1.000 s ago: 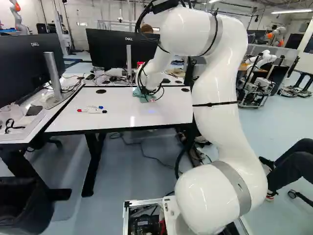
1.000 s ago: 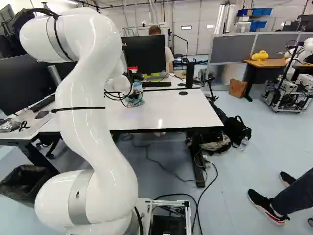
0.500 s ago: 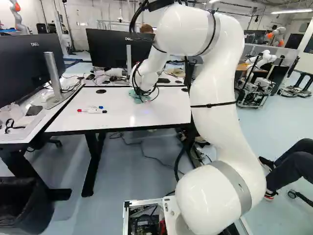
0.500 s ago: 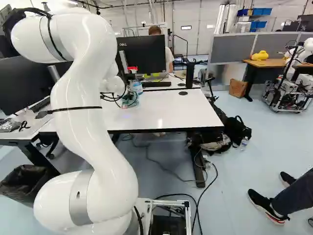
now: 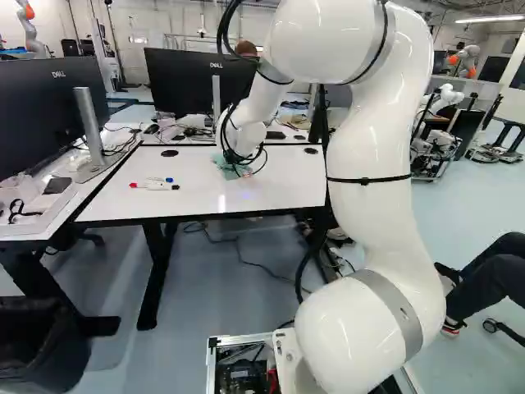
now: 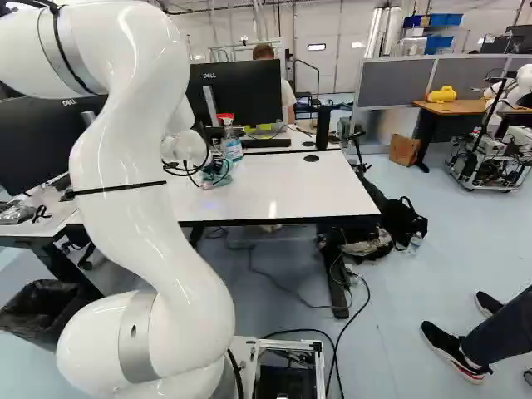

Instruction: Clean the table with the green towel

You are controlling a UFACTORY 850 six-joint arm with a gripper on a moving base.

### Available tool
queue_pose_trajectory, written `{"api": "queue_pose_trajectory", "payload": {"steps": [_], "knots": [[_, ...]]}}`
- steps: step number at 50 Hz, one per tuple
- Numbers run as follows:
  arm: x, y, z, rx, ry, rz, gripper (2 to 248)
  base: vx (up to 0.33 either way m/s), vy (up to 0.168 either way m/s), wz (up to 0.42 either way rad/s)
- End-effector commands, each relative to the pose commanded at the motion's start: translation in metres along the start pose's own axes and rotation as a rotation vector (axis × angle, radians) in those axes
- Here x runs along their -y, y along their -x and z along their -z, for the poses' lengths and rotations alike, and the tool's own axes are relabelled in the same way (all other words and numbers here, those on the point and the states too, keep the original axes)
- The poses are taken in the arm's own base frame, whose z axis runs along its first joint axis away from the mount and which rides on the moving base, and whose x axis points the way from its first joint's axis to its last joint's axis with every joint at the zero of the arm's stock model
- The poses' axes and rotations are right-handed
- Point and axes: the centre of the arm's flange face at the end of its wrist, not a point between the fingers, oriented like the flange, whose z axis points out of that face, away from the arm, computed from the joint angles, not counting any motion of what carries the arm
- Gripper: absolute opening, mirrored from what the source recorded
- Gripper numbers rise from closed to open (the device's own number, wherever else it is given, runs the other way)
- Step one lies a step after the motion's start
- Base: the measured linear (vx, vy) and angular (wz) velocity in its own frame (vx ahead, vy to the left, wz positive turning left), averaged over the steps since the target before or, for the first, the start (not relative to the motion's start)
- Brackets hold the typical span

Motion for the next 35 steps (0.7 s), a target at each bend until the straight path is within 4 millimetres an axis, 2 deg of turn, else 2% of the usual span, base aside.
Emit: {"api": "queue_pose_trajectory", "payload": {"steps": [14,35], "knots": [[-0.005,0.016,0.021,0.016,0.006,-0.003,35,0.0,0.0,0.0],[-0.03,0.035,0.048,0.032,0.037,-0.031,35,0.0,0.0,0.0]]}}
